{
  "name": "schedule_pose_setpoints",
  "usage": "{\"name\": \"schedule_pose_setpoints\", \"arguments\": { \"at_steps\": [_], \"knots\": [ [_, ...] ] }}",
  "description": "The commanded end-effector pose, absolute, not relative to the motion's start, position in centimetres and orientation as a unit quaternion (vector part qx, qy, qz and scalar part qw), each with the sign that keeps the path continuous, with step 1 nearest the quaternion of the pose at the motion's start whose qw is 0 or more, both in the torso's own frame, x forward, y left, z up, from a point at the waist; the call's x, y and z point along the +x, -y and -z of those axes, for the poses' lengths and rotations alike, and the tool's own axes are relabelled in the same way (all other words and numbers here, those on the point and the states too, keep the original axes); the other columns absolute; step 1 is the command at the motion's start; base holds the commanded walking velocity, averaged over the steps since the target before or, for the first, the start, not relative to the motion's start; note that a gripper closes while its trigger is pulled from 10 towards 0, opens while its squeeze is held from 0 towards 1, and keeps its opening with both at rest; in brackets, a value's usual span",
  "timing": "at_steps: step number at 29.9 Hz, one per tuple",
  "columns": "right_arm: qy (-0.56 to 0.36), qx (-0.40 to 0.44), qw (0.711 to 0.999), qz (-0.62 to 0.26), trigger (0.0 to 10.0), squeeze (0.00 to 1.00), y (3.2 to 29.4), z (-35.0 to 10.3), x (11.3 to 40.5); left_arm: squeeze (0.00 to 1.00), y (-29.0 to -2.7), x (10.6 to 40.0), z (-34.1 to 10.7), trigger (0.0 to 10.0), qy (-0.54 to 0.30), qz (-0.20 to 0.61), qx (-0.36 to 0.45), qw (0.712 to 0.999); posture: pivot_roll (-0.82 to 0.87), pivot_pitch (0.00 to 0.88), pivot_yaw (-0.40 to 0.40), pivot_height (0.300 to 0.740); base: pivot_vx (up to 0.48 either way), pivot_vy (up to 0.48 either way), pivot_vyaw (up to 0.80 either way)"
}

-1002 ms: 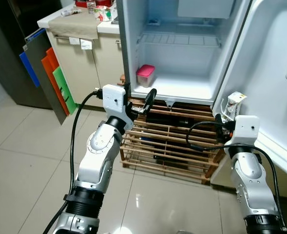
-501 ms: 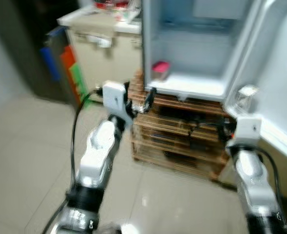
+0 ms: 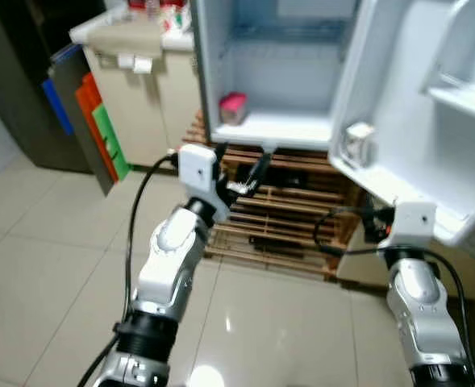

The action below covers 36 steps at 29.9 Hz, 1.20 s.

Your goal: Restocking fridge

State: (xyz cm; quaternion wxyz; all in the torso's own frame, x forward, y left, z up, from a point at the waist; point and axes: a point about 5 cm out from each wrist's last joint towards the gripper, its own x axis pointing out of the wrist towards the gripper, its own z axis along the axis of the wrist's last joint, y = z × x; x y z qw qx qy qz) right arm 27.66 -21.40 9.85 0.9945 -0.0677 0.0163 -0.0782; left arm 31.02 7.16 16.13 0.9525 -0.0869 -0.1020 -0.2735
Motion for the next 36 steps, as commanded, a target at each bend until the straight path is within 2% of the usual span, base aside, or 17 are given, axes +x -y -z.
{"name": "schedule_pose_setpoints", "arguments": {
  "at_steps": [1,3,6,10,12,13,15,17,19,20,23,25,29,32,36],
  "knots": [
    [-0.006,-0.068,0.995,0.072,10.0,0.00,20.9,-10.4,27.9,0.00,-7.9,31.2,-16.3,10.0,0.104,0.269,-0.083,0.954,-0.16,0.000,0.056,0.740,0.000,-0.420,0.00],
    [-0.006,-0.068,0.995,0.072,10.0,0.00,20.9,-10.4,27.9,0.00,-7.8,31.2,-16.3,10.0,0.104,0.271,-0.084,0.953,-0.16,0.000,0.056,0.740,0.000,-0.416,0.00],
    [-0.023,-0.068,0.997,0.027,10.0,0.00,20.5,-9.5,26.9,0.00,-7.9,31.2,-16.4,10.0,0.106,0.269,-0.092,0.953,-0.17,0.000,0.058,0.740,0.107,-0.117,0.00],
    [-0.092,-0.085,0.991,-0.041,10.0,0.00,20.0,-6.8,25.1,0.00,-8.0,31.3,-15.9,10.0,0.092,0.264,-0.089,0.956,-0.17,0.000,0.058,0.740,0.000,0.000,0.00],
    [-0.114,-0.091,0.988,-0.047,10.0,0.00,20.3,-6.0,24.6,0.00,-8.1,31.6,-15.6,10.0,0.079,0.257,-0.092,0.959,-0.17,0.000,0.055,0.740,0.000,0.000,0.00],
    [-0.171,-0.094,0.980,-0.034,10.0,0.00,21.7,-4.1,23.6,0.00,-8.6,32.3,-14.0,10.0,0.028,0.236,-0.097,0.967,-0.17,0.000,0.056,0.740,0.000,0.000,0.00],
    [-0.196,-0.092,0.976,-0.024,10.0,0.00,22.3,-3.4,23.3,0.00,-8.8,32.6,-13.3,10.0,0.003,0.226,-0.098,0.969,-0.17,0.000,0.056,0.740,0.000,0.000,0.00],
    [-0.225,-0.088,0.970,0.031,10.0,0.00,24.0,-2.6,23.1,0.00,-9.5,33.2,-11.3,10.0,-0.059,0.201,-0.082,0.974,-0.18,0.000,0.060,0.740,0.000,0.000,0.00],
    [-0.257,-0.076,0.957,0.110,10.0,0.00,26.2,-1.9,22.9,0.00,-9.9,33.4,-8.8,10.0,-0.155,0.187,-0.041,0.969,-0.18,0.000,0.051,0.740,0.000,0.000,0.00],
    [-0.271,-0.085,0.939,0.195,10.0,0.00,28.7,-2.0,22.8,0.00,-9.9,33.3,-7.7,10.0,-0.199,0.187,-0.041,0.961,-0.18,0.000,0.051,0.740,0.000,0.000,0.00],
    [-0.259,-0.111,0.924,0.257,10.0,0.00,30.9,-3.2,23.5,0.00,-10.0,33.2,-7.0,10.0,-0.210,0.177,-0.035,0.961,-0.18,0.000,0.035,0.740,0.000,0.000,0.00],
    [-0.257,-0.118,0.921,0.267,10.0,0.00,31.4,-3.5,23.7,0.00,-10.1,33.2,-6.7,10.0,-0.214,0.174,-0.032,0.961,-0.18,0.000,0.035,0.740,0.000,0.000,0.00],
    [-0.211,-0.172,0.900,0.341,10.0,0.00,35.3,-6.5,25.0,0.00,-13.5,30.8,-0.9,10.0,-0.332,0.118,-0.024,0.936,-0.16,0.000,0.030,0.740,0.000,0.000,0.00],
    [-0.194,-0.194,0.883,0.380,10.0,0.00,37.1,-7.9,25.1,0.00,-16.0,28.3,1.9,10.0,-0.400,0.078,-0.010,0.913,-0.16,0.000,0.034,0.740,0.000,0.000,0.00],
    [-0.155,-0.187,0.874,0.421,10.0,0.00,38.5,-9.9,25.6,0.00,-18.1,25.6,4.0,10.0,-0.448,0.044,-0.004,0.893,-0.17,0.000,0.045,0.740,0.000,0.000,0.00]
  ]
}}
